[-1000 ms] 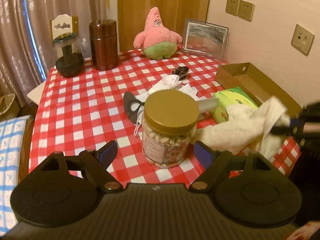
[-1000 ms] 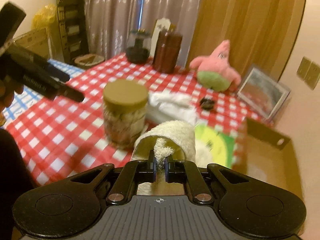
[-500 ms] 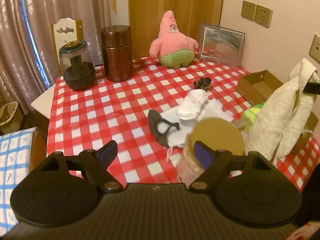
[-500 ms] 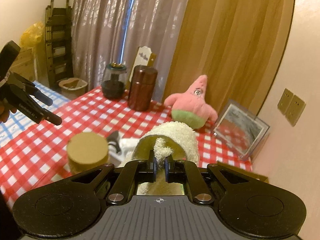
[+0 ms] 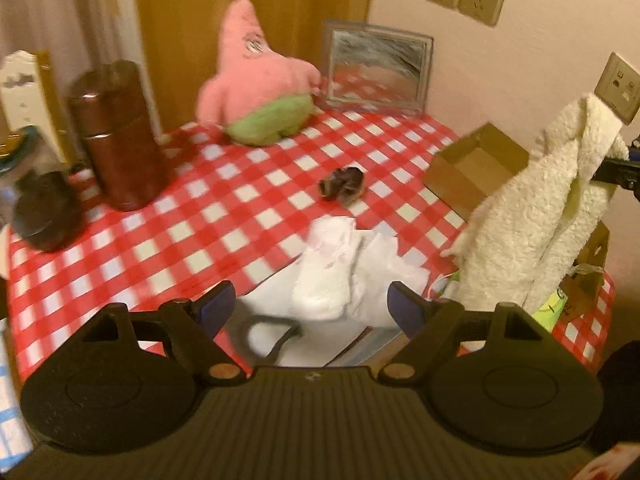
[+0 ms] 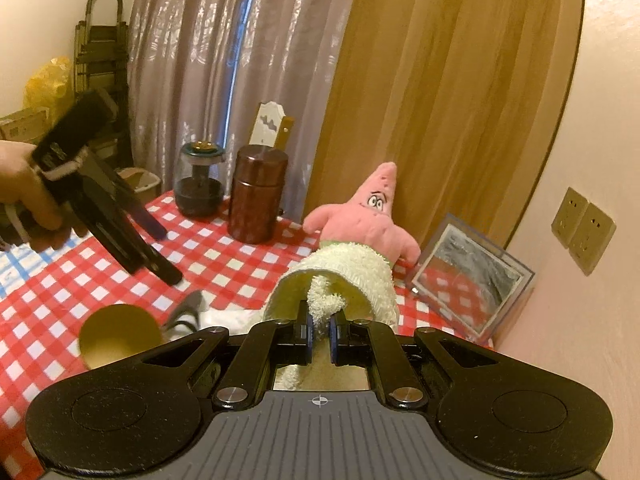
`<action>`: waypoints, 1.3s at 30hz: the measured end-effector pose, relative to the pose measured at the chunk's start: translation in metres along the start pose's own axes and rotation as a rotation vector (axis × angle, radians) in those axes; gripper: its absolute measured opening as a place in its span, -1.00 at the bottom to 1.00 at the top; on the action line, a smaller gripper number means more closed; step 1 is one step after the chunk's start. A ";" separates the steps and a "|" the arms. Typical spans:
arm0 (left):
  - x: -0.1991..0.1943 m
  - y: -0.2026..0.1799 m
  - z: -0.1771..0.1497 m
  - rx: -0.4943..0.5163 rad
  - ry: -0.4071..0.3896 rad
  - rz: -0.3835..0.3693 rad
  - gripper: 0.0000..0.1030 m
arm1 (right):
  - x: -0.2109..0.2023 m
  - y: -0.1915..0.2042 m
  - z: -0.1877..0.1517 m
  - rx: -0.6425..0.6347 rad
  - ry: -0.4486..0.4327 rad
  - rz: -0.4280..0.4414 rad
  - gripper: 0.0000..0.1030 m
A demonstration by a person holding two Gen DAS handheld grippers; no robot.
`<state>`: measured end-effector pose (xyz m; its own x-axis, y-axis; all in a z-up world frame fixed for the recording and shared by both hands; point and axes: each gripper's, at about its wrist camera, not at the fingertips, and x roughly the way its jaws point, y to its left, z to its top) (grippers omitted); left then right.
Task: Organize soft objects
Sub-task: 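Grasp the white folded pad with the left gripper while the right gripper holds the towel up, then carry the towel and white pad into the cardboard tray and open both grippers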
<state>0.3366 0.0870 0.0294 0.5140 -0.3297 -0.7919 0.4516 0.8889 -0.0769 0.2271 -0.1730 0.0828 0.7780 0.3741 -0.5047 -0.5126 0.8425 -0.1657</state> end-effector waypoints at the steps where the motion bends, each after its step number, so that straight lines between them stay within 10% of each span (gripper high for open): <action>1: 0.010 -0.001 0.004 0.002 0.017 -0.011 0.58 | 0.006 -0.003 0.000 0.001 0.003 0.000 -0.85; 13: 0.115 0.003 0.010 0.015 0.227 -0.084 0.46 | 0.064 -0.022 -0.026 0.040 0.121 -0.025 -0.85; 20: 0.136 0.007 0.009 0.006 0.273 -0.104 -0.09 | 0.071 -0.028 -0.041 0.082 0.146 -0.027 -0.85; 39: 0.026 -0.059 0.044 -0.035 0.098 -0.041 -0.42 | -0.008 -0.043 -0.005 0.109 0.010 -0.091 -0.85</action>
<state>0.3553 0.0115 0.0399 0.4208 -0.3350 -0.8430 0.4440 0.8864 -0.1306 0.2413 -0.2145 0.0898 0.8154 0.2913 -0.5002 -0.3973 0.9101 -0.1178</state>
